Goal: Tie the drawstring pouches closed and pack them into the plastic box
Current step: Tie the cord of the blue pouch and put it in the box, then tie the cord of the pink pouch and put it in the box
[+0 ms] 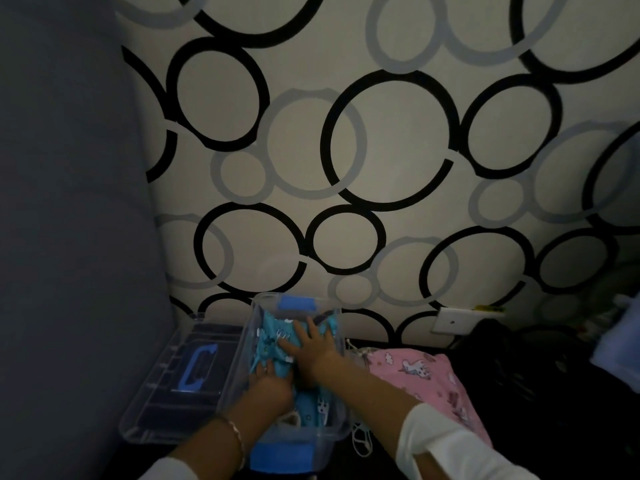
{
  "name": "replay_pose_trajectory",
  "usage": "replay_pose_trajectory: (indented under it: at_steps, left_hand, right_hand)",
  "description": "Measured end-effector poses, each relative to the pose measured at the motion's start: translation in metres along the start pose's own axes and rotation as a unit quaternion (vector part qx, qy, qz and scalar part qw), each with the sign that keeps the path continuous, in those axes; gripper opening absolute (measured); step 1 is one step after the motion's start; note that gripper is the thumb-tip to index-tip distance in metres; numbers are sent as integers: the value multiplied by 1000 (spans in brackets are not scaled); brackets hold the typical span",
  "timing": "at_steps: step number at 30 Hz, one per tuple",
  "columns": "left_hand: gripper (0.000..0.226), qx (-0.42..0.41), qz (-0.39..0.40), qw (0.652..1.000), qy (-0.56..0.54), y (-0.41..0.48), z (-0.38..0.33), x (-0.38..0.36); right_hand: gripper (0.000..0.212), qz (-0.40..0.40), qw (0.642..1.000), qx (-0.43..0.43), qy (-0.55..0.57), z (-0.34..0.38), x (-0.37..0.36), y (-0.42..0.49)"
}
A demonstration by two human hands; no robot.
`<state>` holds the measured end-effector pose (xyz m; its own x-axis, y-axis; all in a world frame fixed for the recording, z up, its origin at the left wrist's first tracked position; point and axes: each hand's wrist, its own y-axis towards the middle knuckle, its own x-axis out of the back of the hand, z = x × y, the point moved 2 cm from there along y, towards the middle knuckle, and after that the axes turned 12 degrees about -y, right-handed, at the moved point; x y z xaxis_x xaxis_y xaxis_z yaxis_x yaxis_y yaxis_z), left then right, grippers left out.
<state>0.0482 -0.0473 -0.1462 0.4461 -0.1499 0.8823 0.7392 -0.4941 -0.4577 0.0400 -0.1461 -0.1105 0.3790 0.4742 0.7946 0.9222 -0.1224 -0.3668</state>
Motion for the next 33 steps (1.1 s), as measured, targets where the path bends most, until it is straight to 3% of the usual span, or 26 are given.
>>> replay_pose_trajectory:
  at_steps: [5, 8, 10, 11, 13, 14, 15, 16, 17, 19, 22, 25, 29, 33]
  left_hand:
    - [81, -21, -28, 999, 15, 2, 2, 2]
    - [67, -46, -50, 998, -7, -11, 2, 12]
    - [69, -104, -171, 980, -11, -18, -1, 21]
    - [76, -135, -190, 972, 13, -22, -2, 26]
    - [88, -126, -68, 990, -17, -30, -3, 31]
    - [84, -86, 3, 995, -45, -32, -7, 34]
    - [73, -64, 3, 996, -65, -35, -12, 40]
    - [57, -64, -47, 994, -77, -37, -17, 48]
    - [41, -69, -104, 989, -84, -43, -25, 56]
    - [18, -79, -193, 973, -103, -51, -42, 69]
    - [19, -118, -279, 940, -156, -65, -74, 80]
    - [16, -168, -322, 914, -180, -77, -108, 80]
    - [20, -228, -279, 914, -188, -79, -143, 66]
    - [73, -264, -137, 942, -152, -67, -165, 44]
  right_hand:
    - [93, 22, 1000, -2, 19, 2, -4, 5]
    - [90, -64, 982, 29, 175, -11, 11, -5]
    - [79, -193, 912, 7, 361, -36, 25, -26]
    - [69, -253, 869, -25, 424, -53, 28, -37]
    - [42, -311, 819, -121, 466, -88, 19, -60]
    - [26, -293, 827, -166, 450, -104, 5, -71]
    - [15, -240, 854, -192, 419, -114, -9, -79]
    - [15, -166, 884, -198, 390, -118, -24, -83]
    - [23, -79, 905, -193, 371, -115, -44, -89]
    - [47, 74, 914, -174, 359, -97, -78, -100]
    - [59, 162, 932, -155, 285, -66, -119, -111]
    - [58, 126, 931, -174, 297, -52, -138, -117]
    - [40, -18, 911, -236, 337, -69, -130, -133]
    - [27, -195, 903, -244, 294, -114, -97, -173]
